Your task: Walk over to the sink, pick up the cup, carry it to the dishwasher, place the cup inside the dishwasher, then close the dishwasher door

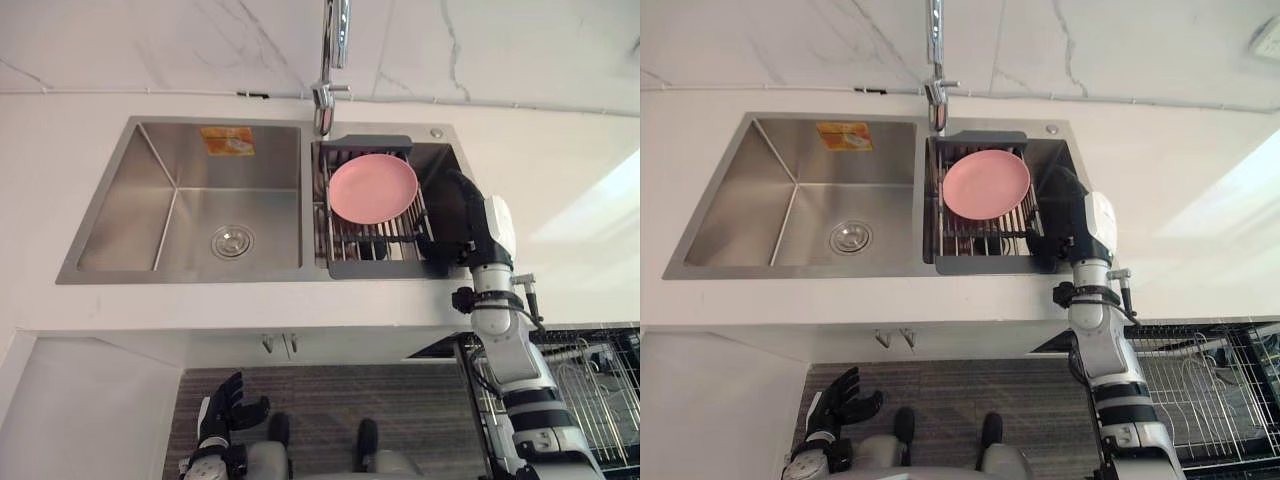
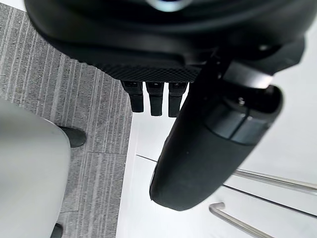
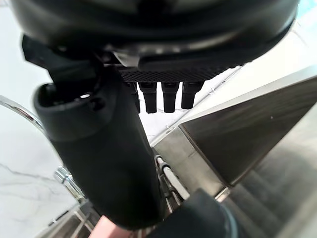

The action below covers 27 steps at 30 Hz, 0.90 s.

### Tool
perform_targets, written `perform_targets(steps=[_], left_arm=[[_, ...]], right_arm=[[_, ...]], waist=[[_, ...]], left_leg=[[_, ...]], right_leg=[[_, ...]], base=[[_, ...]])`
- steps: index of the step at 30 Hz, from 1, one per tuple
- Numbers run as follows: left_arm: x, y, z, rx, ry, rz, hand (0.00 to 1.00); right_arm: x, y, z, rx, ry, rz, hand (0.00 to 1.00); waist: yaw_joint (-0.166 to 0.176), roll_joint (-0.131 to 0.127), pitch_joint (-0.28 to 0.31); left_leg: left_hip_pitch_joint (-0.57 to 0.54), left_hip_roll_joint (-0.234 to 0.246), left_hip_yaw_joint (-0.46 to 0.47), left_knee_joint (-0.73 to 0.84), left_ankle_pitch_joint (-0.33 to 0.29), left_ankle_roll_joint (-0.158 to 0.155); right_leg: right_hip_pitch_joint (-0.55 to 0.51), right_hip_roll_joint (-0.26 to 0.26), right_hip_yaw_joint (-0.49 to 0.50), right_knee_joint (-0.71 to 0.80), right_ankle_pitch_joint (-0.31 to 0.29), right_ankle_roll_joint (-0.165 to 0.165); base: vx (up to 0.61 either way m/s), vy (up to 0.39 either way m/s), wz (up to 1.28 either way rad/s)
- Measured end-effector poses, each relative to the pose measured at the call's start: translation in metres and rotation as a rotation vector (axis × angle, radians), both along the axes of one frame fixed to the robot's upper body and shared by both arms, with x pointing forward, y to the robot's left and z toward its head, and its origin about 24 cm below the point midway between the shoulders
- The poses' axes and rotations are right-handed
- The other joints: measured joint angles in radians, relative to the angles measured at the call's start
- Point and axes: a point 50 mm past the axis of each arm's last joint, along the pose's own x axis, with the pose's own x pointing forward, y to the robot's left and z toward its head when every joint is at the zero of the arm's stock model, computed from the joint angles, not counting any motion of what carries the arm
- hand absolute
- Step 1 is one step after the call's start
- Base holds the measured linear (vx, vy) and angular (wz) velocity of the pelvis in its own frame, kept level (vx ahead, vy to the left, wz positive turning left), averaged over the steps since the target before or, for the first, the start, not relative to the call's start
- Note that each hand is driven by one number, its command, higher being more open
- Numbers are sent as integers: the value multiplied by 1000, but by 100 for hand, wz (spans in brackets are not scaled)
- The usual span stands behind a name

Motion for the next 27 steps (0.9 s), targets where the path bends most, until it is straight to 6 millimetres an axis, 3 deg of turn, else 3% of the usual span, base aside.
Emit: perform_targets(steps=[7, 16, 27], left_arm=[[9, 0, 4, -1, -32, 2, 90], [13, -3, 4, -8, -43, 21, 90], [22, -4, 7, -3, -60, -7, 90]], right_arm=[[16, 1, 17, -79, -35, -31, 90], [19, 4, 29, -169, -82, -38, 90], [24, 14, 48, -305, -171, -65, 90]], waist=[[9, 4, 47], [10, 17, 63], [15, 28, 92]], left_leg=[[-29, 0, -10, 34, -11, 2], [-91, 10, -25, 113, -57, -7], [-129, 24, -35, 132, -39, -11]], right_leg=[[-8, -1, -16, 5, 3, 3], [-24, 10, -23, 6, 14, -2], [-47, 22, -39, 4, 15, -19]], base=[[9, 4, 6], [-41, 0, 2], [-49, -17, 2]])
